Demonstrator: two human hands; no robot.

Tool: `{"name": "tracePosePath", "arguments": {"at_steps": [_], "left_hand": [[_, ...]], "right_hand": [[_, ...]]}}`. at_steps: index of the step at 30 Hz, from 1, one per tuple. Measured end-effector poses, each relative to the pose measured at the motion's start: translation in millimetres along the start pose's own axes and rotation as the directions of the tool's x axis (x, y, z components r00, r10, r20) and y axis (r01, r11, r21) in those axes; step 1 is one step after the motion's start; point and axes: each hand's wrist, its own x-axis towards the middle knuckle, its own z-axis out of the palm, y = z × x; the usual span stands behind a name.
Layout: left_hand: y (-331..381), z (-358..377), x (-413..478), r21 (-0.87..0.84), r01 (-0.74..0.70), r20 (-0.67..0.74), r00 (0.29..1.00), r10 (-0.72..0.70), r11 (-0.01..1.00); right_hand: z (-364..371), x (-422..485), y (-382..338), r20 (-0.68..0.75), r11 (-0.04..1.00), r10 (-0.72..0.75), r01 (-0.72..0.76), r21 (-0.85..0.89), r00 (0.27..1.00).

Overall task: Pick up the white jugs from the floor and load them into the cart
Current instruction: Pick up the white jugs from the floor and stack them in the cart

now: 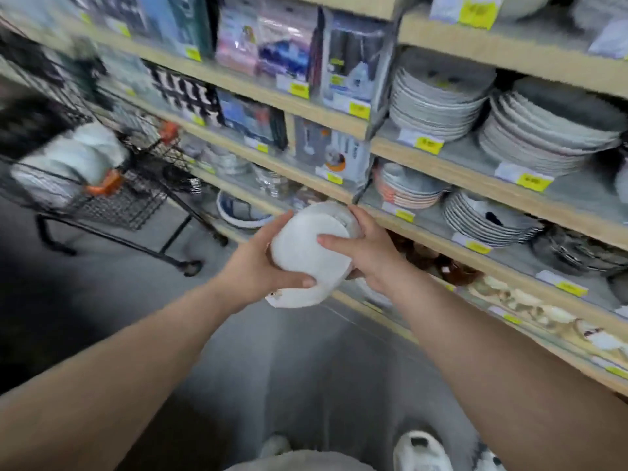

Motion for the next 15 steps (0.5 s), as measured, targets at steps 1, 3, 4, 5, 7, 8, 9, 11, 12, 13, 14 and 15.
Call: {"name": "tracePosePath", "arguments": {"at_steps": [1,3,4,5,7,8,9,11,12,13,14,15], "left_hand": [[-5,-27,-3,-0.011,-0.001,-0.041,0.999,0.001,1.000],[-13,-77,-11,-0.012,0.003,-0.117,0.993,-0.004,1.000],[-17,-101,-16,-0.006,0.008,-0.155,0.988,-0.008,1.000],[-20,-124,-22,-0.004,0.011,-0.193,0.981,-0.012,1.000],[-27,-165,-33,0.007,0.014,-0.281,0.960,-0.011,1.000],[-30,-184,-38,0.017,0.018,-0.327,0.945,-0.011,1.000],[-33,-202,-42,0.020,0.022,-0.375,0.927,-0.013,1.000],[-39,-238,-48,0.004,0.024,-0.461,0.887,-0.020,1.000],[-43,-255,-50,0.002,0.031,-0.500,0.866,-0.026,1.000],[-48,-273,-50,0.005,0.039,-0.536,0.844,-0.030,0.999],[-53,-291,-48,0.004,0.050,-0.566,0.823,-0.039,0.999],[-57,-309,-46,-0.004,0.058,-0.595,0.802,-0.048,0.998]], "right_hand": [[27,11,-6,0.028,1.000,-0.022,0.023,-0.014,0.999],[80,28,-18,0.101,0.998,-0.052,0.054,-0.025,0.994],[106,37,-23,0.139,0.998,-0.055,0.060,-0.028,0.989],[131,45,-28,0.176,0.997,-0.065,0.072,-0.032,0.982],[180,60,-37,0.263,0.994,-0.074,0.092,-0.054,0.962],[205,66,-42,0.310,0.993,-0.073,0.096,-0.062,0.948],[229,74,-47,0.348,0.992,-0.076,0.106,-0.068,0.934],[277,90,-55,0.418,0.987,-0.088,0.135,-0.082,0.904],[301,100,-59,0.448,0.986,-0.093,0.146,-0.084,0.889],[324,109,-62,0.483,0.985,-0.103,0.157,-0.073,0.869],[346,120,-66,0.515,0.984,-0.108,0.164,-0.064,0.850],[368,133,-69,0.548,0.983,-0.111,0.171,-0.060,0.829]]}}
